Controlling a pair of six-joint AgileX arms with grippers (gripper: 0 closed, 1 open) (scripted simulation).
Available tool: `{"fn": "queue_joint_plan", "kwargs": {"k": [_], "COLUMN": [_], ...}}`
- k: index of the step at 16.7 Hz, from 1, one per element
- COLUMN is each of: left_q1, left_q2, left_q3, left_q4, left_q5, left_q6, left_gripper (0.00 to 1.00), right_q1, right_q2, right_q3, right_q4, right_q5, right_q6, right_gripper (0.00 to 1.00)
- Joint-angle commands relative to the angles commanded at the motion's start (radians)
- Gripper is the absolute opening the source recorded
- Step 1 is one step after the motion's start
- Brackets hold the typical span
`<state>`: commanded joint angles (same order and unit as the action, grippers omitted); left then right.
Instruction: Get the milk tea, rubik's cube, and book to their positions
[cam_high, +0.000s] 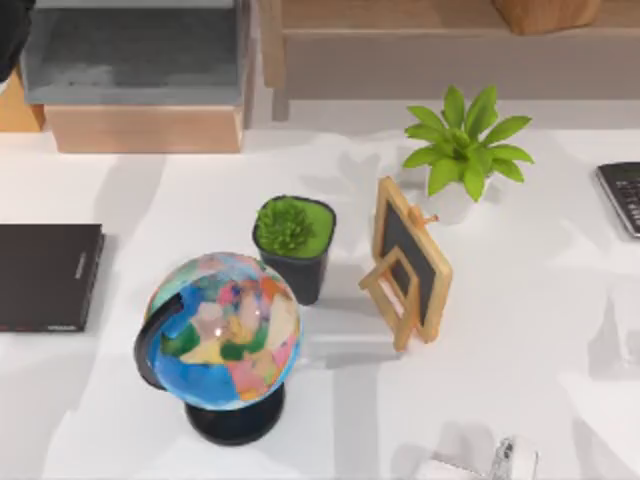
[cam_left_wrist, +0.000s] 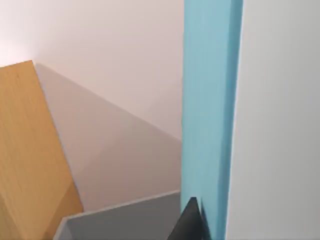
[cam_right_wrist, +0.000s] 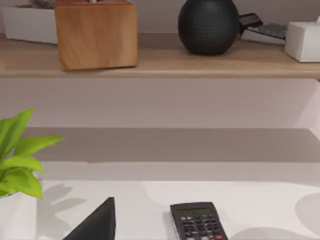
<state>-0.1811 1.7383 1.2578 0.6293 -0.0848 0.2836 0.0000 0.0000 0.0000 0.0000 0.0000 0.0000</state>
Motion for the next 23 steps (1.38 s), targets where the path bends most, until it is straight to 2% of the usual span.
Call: {"fn": "queue_joint_plan", "kwargs": {"k": [3, 7, 10, 13, 17, 23], "left_q1": [0.071, 0.188, 0.281, 0.361, 0.441, 0.449], "left_q2": [-0.151, -0.299, -0.329, -0.289, -0.212, -0.208], "left_q3": [-0.162, -0.464, -0.693, -0.895, -1.047, -1.055], "left_q4": [0.037, 0.091, 0.127, 0.151, 0.169, 0.175], "left_q5": [0.088, 0.201, 0.271, 0.325, 0.355, 0.356], "left_q6": [0.274, 0.744, 1.054, 1.279, 1.438, 1.46], "left_gripper": [0.0, 0.0, 0.0, 0.0, 0.0, 0.0], "right_q1": [0.0, 0.0, 0.0, 0.0, 0.0, 0.0], "right_q2": [0.0, 0.0, 0.0, 0.0, 0.0, 0.0], "right_q3": [0.0, 0.0, 0.0, 0.0, 0.0, 0.0], "right_q4": [0.0, 0.0, 0.0, 0.0, 0.0, 0.0], "right_q5": [0.0, 0.0, 0.0, 0.0, 0.0, 0.0], "right_q6": [0.0, 0.0, 0.0, 0.0, 0.0, 0.0], "right_gripper": [1.0, 1.0, 1.0, 1.0, 1.0, 1.0]}}
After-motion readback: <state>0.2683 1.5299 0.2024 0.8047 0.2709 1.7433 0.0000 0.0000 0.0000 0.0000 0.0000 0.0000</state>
